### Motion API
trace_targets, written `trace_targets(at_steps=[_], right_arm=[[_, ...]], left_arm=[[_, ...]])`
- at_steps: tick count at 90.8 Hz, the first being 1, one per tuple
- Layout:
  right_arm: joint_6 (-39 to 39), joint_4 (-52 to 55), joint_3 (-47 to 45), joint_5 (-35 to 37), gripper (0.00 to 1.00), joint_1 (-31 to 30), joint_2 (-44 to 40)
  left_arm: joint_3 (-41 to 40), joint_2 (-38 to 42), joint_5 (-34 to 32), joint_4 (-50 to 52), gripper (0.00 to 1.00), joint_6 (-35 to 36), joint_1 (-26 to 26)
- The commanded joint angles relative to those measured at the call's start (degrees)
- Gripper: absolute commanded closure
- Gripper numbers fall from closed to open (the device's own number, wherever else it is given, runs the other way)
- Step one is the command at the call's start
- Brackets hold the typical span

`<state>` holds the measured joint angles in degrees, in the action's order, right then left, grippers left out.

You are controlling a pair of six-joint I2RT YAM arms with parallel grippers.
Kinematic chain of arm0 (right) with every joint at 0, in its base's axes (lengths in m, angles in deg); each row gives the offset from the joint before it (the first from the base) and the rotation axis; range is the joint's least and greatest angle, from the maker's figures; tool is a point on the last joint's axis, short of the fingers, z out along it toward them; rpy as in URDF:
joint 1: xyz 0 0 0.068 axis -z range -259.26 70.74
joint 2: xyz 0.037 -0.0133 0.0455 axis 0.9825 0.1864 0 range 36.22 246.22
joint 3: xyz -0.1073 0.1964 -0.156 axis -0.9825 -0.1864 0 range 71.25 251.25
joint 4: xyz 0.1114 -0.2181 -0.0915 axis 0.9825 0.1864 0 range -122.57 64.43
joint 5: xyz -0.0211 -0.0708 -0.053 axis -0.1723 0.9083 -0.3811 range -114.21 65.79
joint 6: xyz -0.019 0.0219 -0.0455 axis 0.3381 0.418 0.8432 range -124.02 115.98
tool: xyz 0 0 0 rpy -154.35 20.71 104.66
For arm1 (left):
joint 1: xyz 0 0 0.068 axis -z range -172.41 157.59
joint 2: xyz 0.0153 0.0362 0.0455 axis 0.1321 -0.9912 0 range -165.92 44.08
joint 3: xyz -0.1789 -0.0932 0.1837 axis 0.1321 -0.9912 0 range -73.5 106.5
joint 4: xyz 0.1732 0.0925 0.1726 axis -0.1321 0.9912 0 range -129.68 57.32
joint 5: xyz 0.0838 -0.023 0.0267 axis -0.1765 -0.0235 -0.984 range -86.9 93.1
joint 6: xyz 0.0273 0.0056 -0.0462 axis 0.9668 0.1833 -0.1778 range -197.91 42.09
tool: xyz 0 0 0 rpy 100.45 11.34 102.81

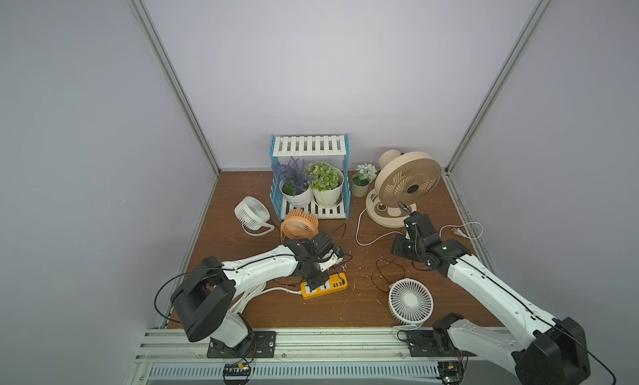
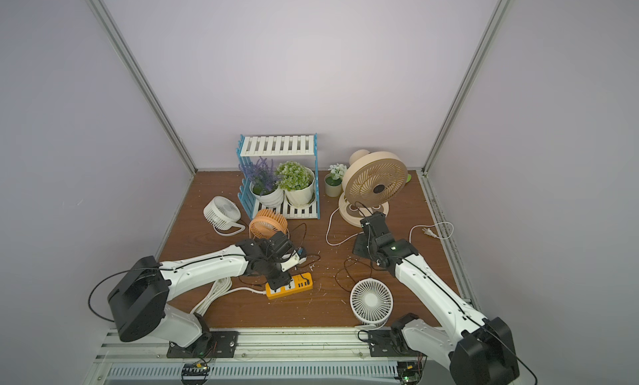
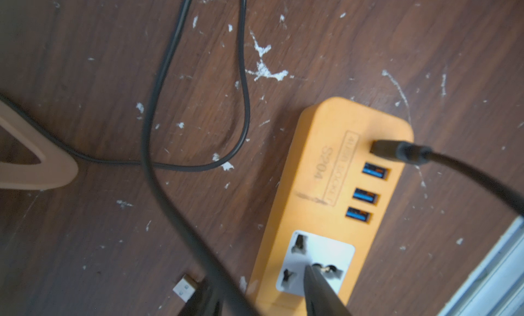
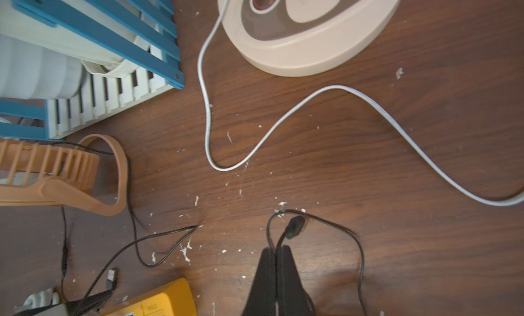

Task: Unplug the desk fan from the power strip
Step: Place the plug at the center of the board, then remove the plug from the socket.

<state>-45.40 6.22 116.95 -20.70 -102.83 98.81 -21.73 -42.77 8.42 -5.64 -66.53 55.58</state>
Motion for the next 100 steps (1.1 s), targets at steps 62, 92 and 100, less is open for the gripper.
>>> trace_targets(at_steps=[62,92,100], right_arm=[[17.5,-8.2,-4.9,-13.5,0.46,-11.9,-9.6],[20.1,-24.9,-15.8,-8.8,0.43,-27.6,-10.9],[22.1,-28.0,-15.6,-8.3,0.42,-30.1,-8.1]], left_arm=[[-0.3,-0.4,-3.6,3.2,0.51,-3.2,0.5],[-0.5,9.3,-3.4,2.5,0.48,-8.8,0.5],[-1.8,11.7,-3.3,0.9,0.46,-10.7,0.5]])
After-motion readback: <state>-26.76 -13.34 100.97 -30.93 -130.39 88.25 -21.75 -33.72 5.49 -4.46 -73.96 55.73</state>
